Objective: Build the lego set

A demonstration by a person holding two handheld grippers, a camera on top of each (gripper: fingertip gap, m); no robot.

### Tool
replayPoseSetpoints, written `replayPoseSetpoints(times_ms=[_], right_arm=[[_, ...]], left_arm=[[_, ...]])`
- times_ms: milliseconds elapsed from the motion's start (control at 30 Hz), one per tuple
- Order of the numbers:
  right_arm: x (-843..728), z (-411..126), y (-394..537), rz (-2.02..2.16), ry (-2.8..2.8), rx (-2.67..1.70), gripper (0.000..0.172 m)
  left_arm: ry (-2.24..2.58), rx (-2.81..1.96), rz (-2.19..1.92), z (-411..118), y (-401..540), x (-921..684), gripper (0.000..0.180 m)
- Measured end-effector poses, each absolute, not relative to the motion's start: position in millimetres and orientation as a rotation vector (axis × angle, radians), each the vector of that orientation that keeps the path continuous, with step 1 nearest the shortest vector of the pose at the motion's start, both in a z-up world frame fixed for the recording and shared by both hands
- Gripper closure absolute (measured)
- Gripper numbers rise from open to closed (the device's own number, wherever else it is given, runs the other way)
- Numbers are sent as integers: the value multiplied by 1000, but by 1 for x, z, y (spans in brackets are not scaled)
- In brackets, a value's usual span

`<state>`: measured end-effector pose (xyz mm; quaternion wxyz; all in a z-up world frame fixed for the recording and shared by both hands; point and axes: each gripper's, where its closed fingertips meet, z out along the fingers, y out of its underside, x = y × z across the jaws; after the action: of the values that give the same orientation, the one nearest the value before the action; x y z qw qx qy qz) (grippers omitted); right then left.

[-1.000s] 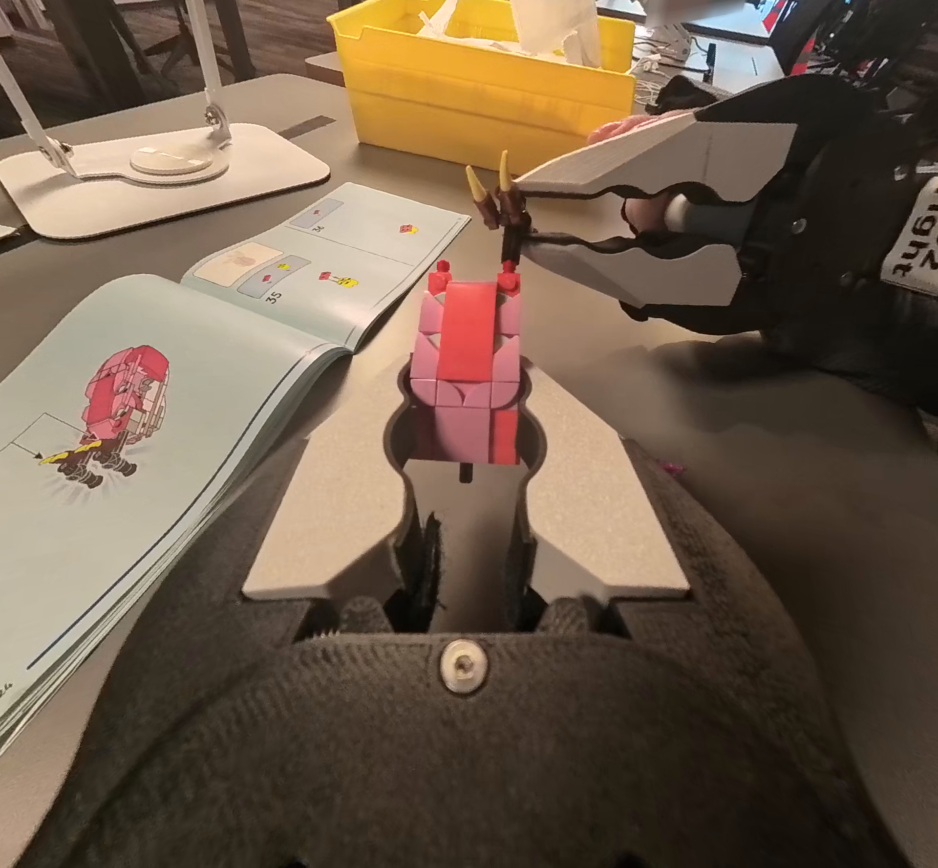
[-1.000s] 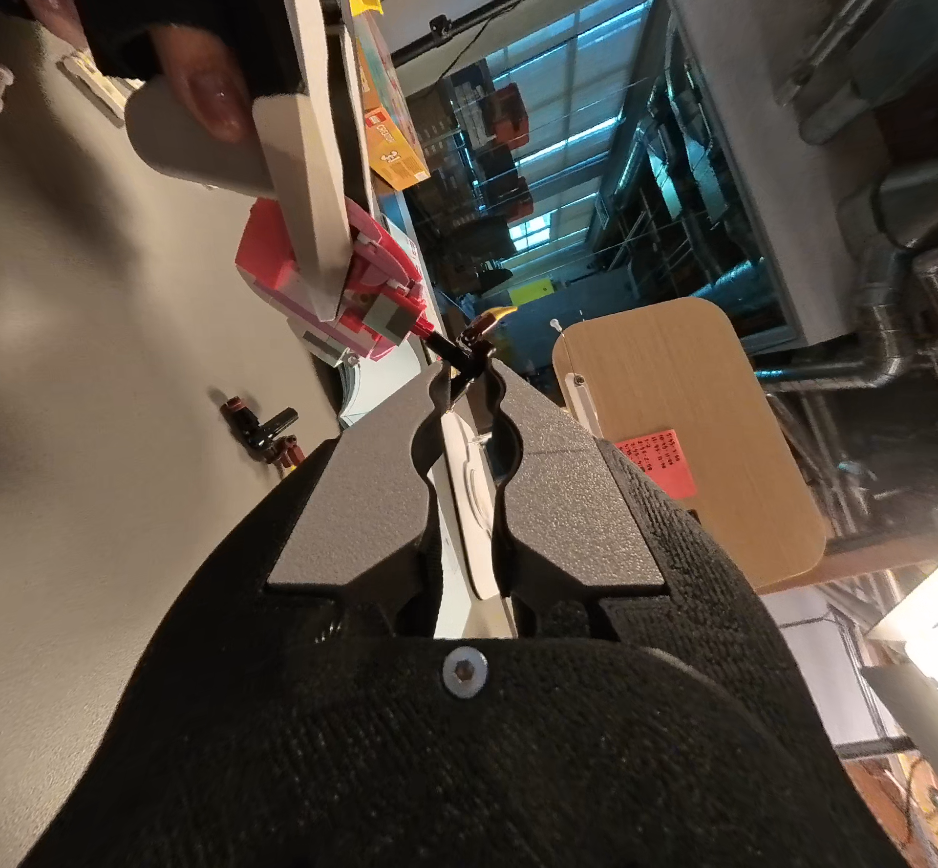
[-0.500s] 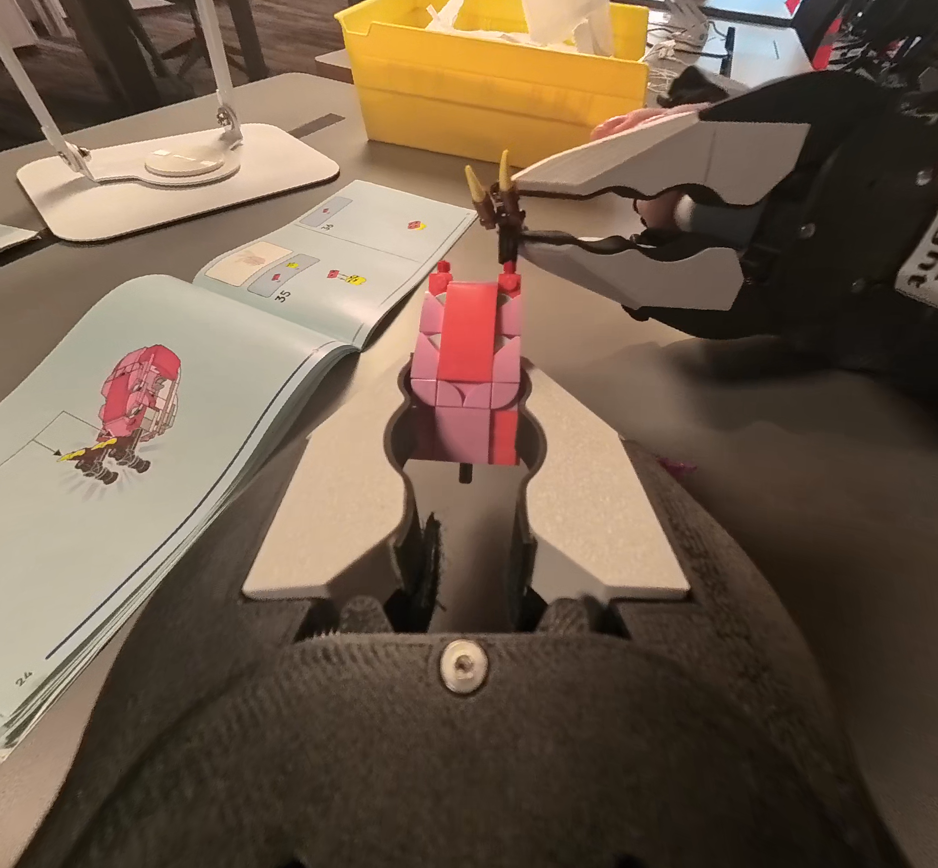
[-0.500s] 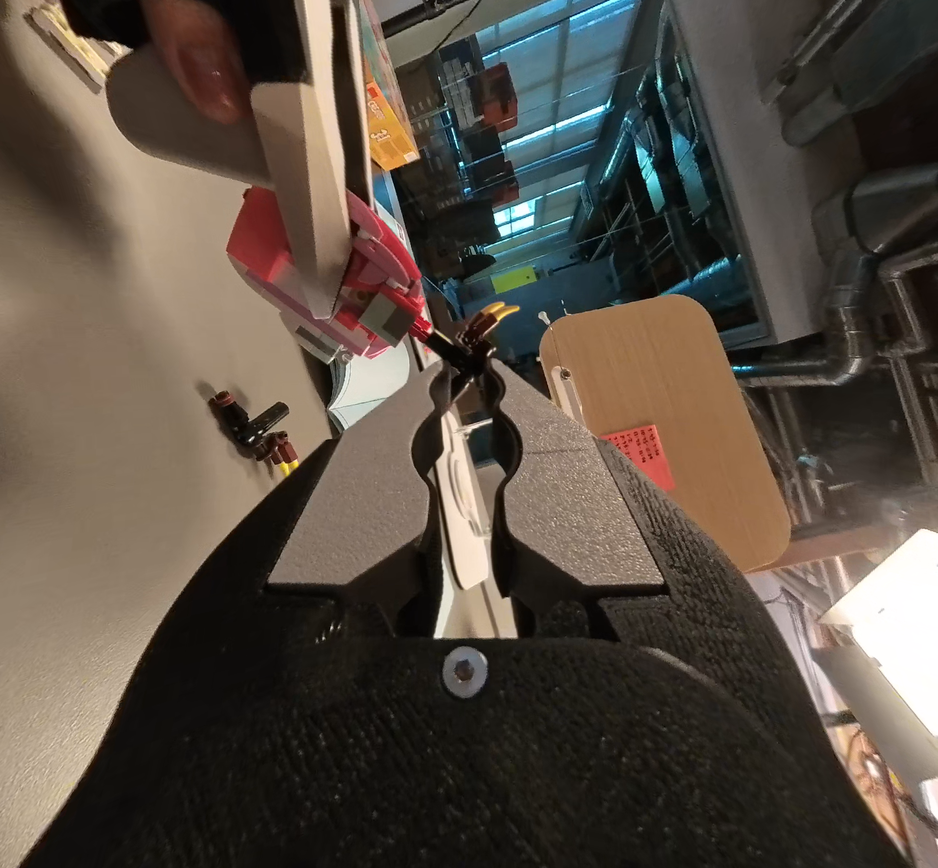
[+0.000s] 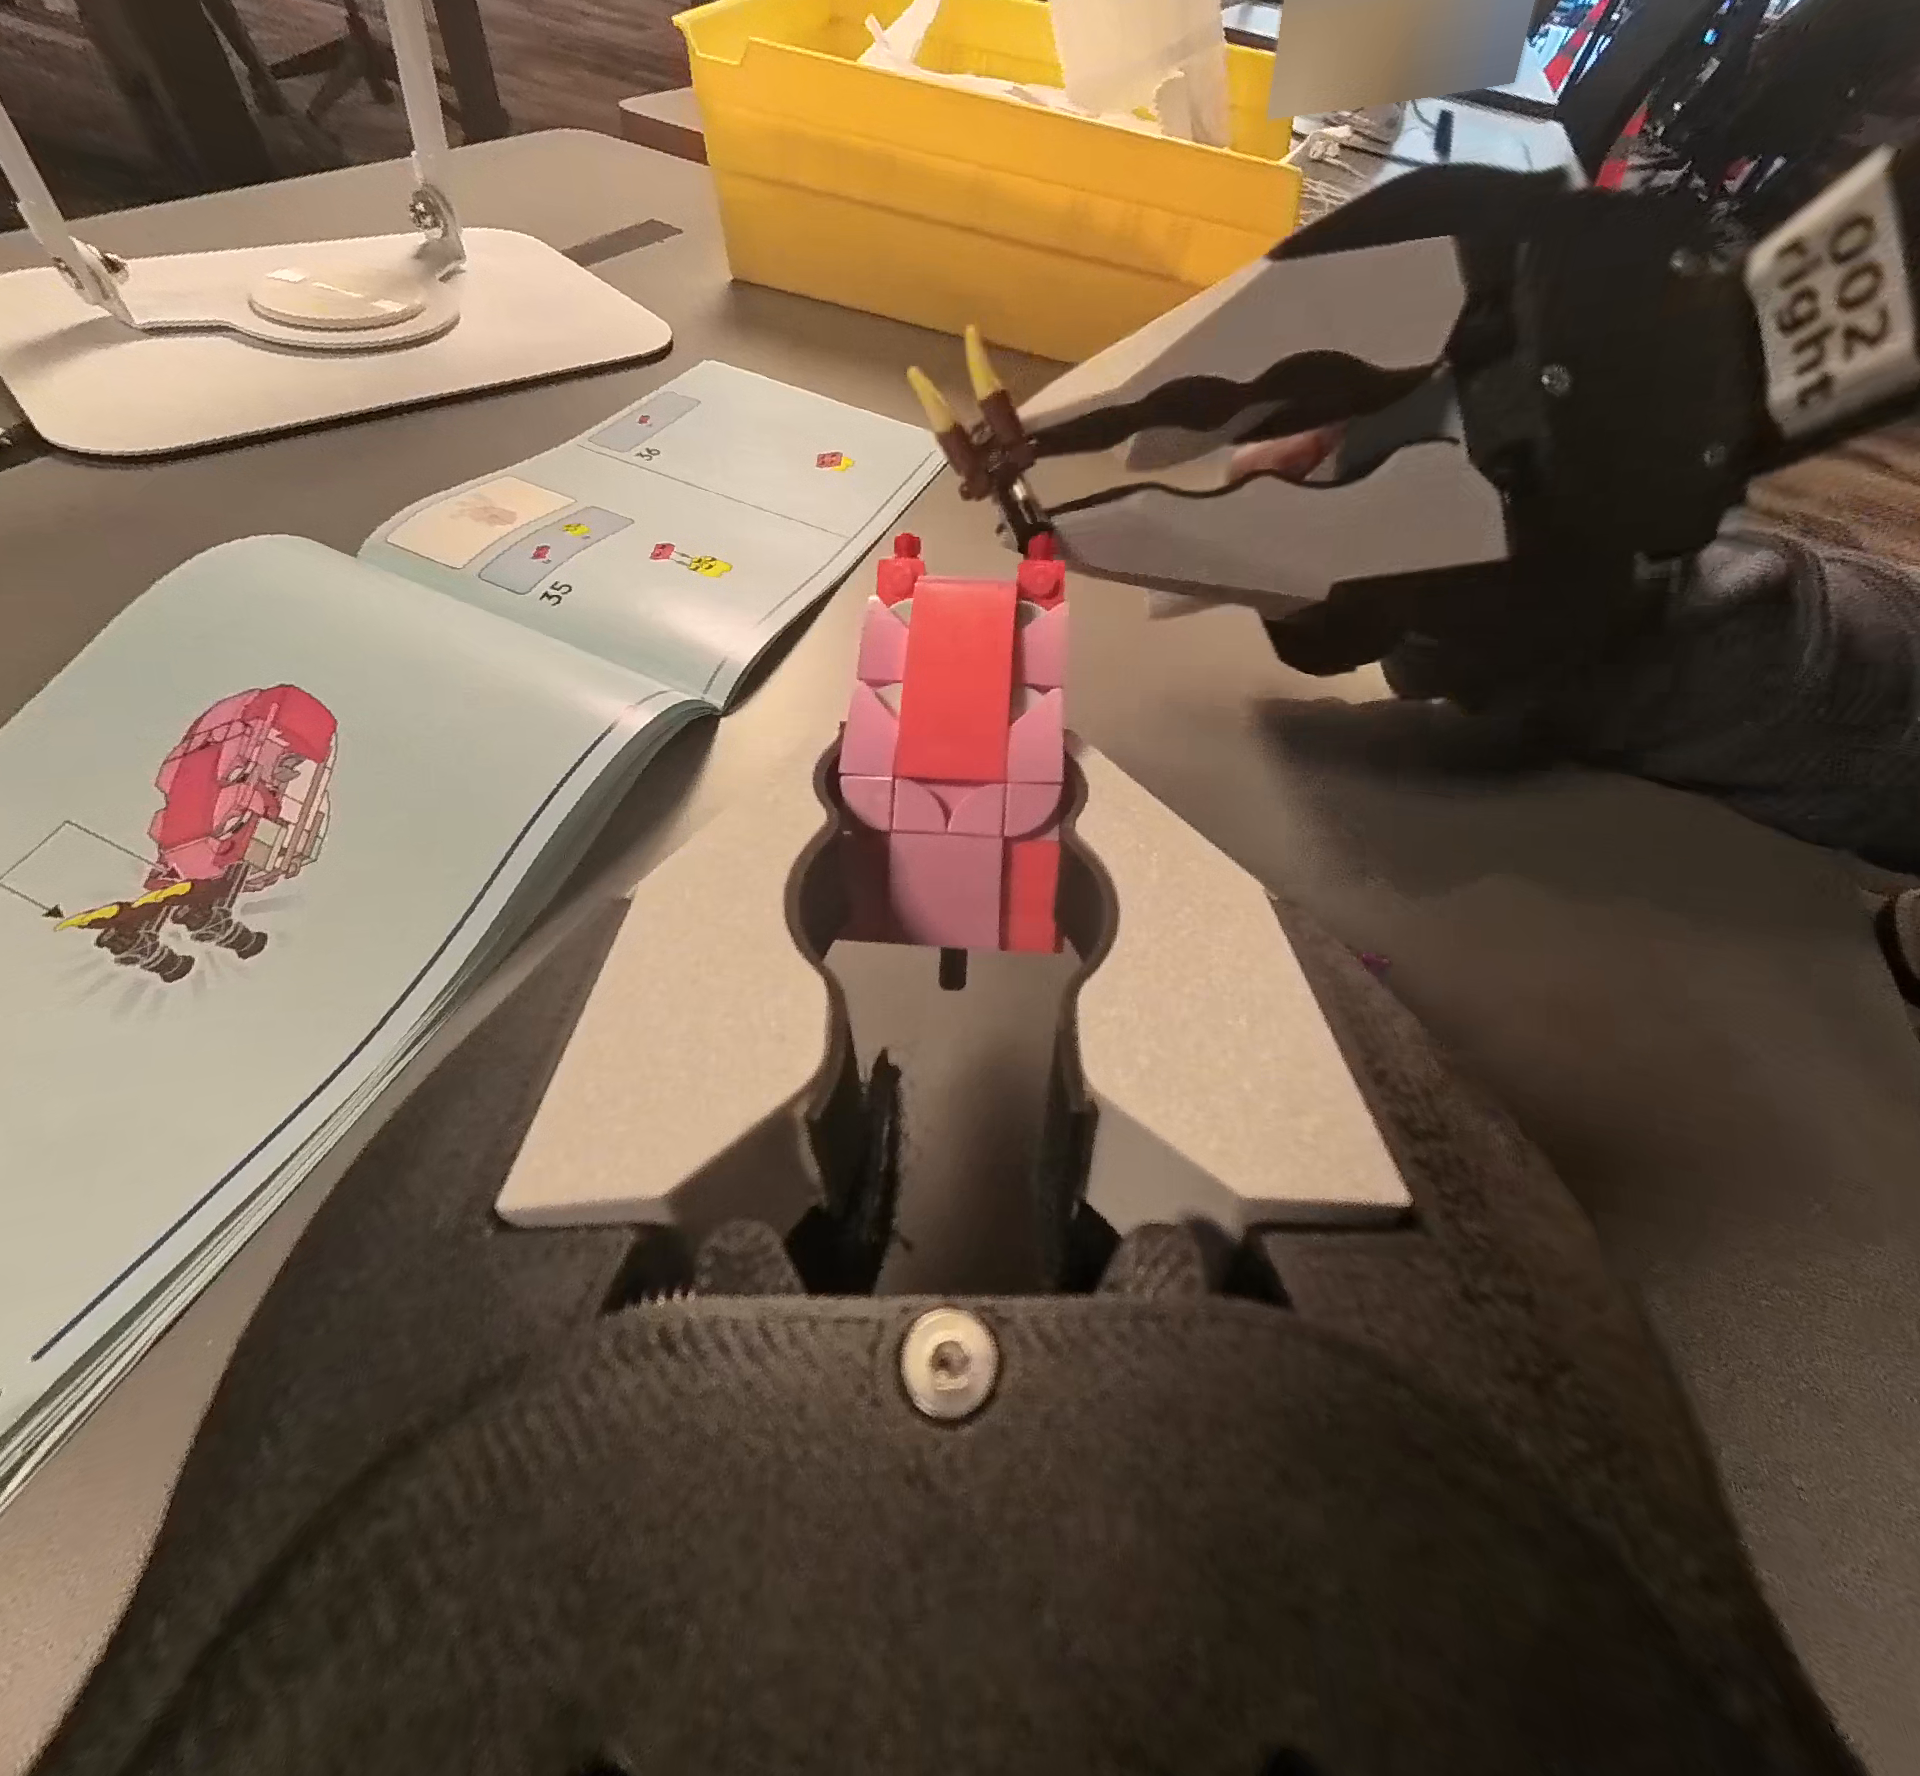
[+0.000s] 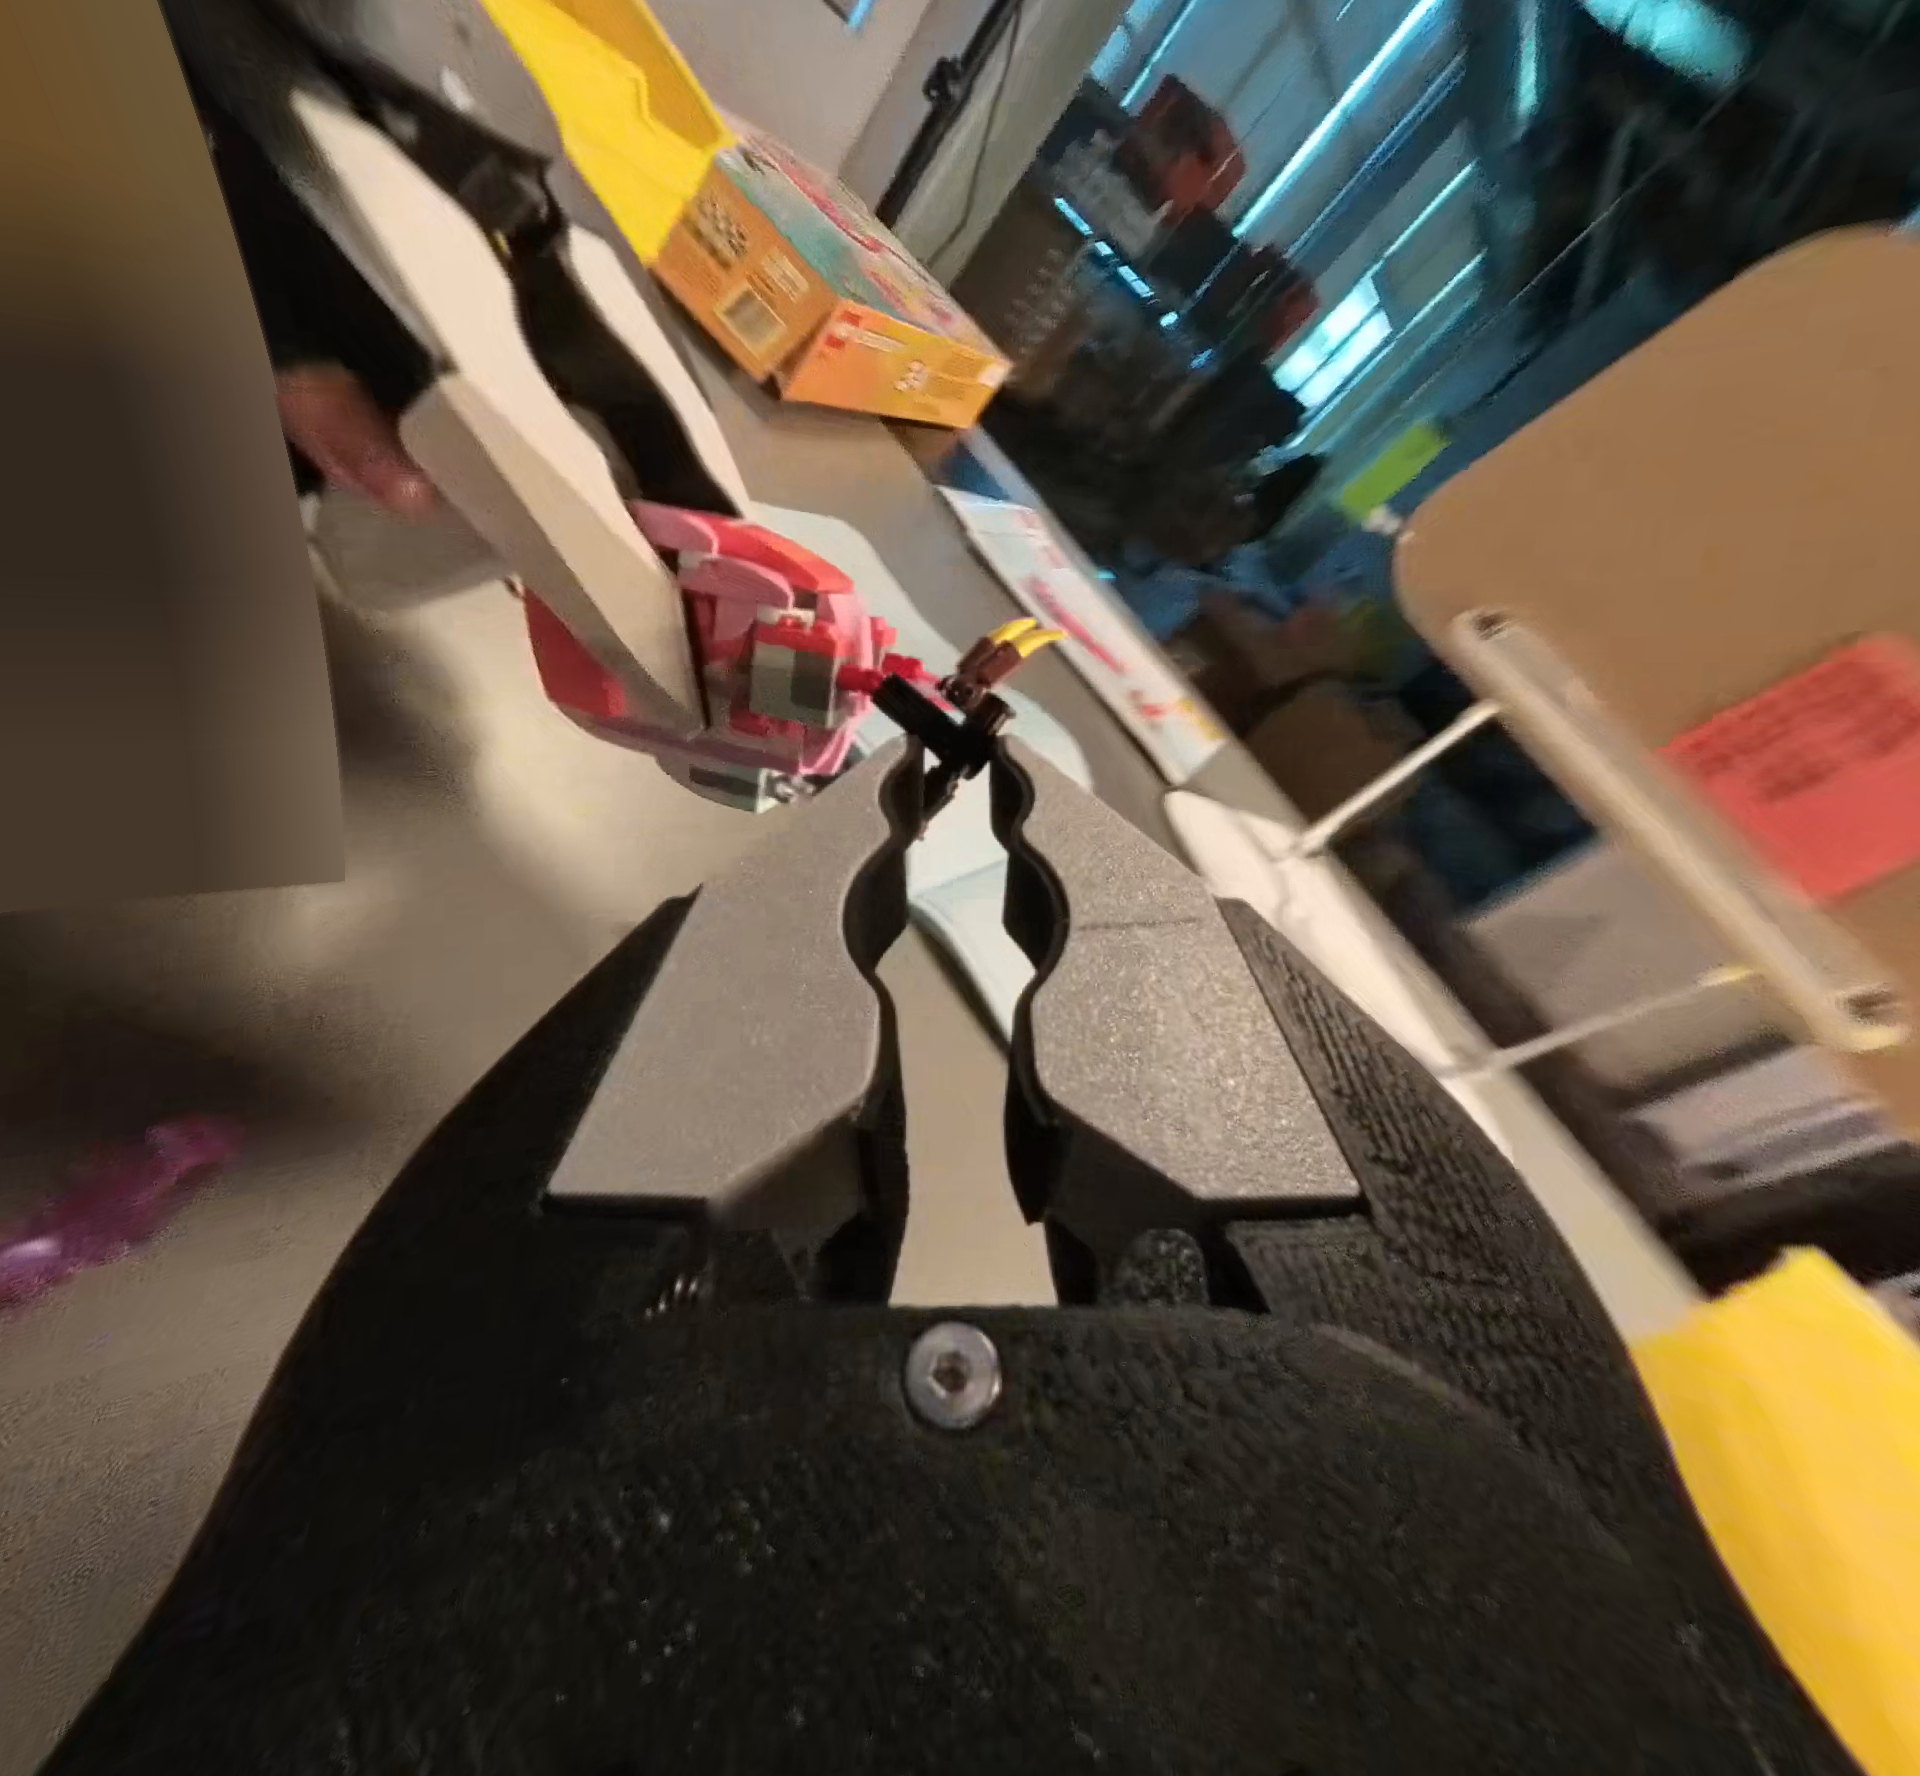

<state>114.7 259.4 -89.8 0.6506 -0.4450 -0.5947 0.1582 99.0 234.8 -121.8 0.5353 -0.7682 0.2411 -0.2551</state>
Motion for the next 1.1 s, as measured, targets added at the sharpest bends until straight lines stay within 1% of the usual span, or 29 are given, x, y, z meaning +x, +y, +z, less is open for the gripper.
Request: replayPoseSetpoints(times_ms=[133, 300, 867, 1100], right_arm=[[113, -96, 261, 568, -1322, -1134, 162], [112, -99, 262, 614, -1311, -1166, 162], [112, -103, 264, 501, -1340, -1129, 162], [113, -103, 265, 305, -1380, -1027, 161]], left_arm=[[563, -1850, -616, -124, 235, 98, 147], [550, -1868, -622, -126, 236, 97, 147], [527, -1910, -623, -131, 237, 95, 147], [512, -1937, -641, -134, 238, 95, 147]])
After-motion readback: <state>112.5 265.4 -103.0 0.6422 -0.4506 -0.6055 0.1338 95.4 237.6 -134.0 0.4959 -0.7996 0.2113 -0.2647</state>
